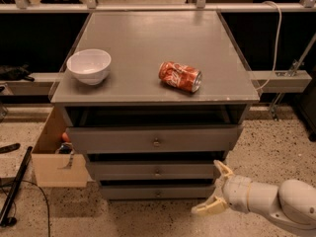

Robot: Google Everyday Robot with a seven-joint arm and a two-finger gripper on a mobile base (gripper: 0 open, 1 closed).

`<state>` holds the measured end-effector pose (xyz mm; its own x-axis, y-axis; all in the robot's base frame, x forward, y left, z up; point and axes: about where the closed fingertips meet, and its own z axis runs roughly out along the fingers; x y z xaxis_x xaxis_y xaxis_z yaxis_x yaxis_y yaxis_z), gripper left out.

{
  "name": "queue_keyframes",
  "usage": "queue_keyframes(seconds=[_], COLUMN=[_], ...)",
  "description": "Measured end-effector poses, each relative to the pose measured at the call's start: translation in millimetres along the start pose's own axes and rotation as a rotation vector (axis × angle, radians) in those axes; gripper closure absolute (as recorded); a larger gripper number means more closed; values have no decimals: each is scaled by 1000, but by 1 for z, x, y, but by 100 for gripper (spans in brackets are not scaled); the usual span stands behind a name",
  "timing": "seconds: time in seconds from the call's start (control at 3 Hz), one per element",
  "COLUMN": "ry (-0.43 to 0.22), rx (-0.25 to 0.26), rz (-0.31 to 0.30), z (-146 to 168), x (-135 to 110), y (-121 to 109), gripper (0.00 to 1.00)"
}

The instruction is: Open bottom drawer

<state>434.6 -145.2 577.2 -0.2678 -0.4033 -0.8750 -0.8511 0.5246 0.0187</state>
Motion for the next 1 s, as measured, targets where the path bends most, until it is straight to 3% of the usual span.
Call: queue_keyframes(seconds=[0.33, 0.67, 1.0], ry=[7, 62, 128], rx=[27, -17, -29], rz=[-3, 34, 100], z=[1, 37, 78], x=[0, 24, 70], y=[-8, 4, 9], gripper=[0, 0, 0])
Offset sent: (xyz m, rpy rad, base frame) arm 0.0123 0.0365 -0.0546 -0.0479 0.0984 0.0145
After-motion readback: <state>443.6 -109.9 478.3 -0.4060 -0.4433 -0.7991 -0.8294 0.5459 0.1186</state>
